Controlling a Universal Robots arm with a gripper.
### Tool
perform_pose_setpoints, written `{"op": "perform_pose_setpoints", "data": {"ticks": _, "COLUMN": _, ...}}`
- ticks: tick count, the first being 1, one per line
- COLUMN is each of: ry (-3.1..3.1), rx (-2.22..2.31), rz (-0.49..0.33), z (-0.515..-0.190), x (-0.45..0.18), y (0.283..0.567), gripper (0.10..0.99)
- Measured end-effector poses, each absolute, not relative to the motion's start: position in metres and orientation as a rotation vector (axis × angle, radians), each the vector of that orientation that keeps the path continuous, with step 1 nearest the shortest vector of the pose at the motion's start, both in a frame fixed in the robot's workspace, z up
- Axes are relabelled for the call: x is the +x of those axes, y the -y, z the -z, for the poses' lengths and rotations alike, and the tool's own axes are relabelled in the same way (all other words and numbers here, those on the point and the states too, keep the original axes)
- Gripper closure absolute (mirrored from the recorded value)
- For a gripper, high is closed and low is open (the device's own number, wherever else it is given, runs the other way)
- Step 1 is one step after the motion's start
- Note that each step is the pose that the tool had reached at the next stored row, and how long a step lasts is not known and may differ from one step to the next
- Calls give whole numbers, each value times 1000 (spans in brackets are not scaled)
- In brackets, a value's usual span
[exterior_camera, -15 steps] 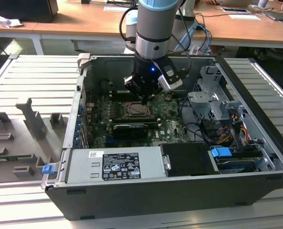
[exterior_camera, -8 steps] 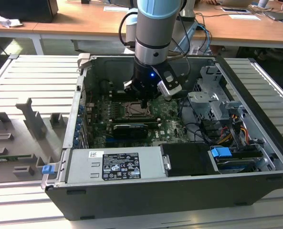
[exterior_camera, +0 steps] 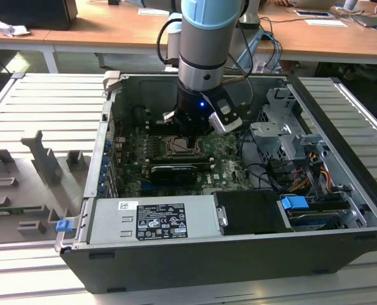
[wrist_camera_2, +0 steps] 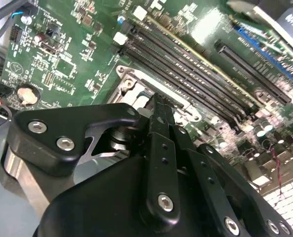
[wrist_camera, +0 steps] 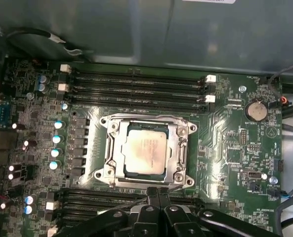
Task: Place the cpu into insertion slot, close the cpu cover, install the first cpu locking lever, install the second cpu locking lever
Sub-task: 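Install the second cpu locking lever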
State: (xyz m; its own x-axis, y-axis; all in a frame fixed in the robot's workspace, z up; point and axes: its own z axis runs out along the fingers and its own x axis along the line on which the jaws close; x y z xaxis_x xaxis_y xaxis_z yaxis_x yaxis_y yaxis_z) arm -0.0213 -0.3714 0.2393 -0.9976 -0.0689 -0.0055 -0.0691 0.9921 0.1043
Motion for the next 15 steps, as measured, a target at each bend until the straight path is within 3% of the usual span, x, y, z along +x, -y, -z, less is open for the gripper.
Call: {"op": "perform_pose_setpoints", "data": {"ticks": 15, "ry": -3132, "rx": -110, "rz": -185, "z": -228, "x": -56, "y": 376, "gripper": 980}}
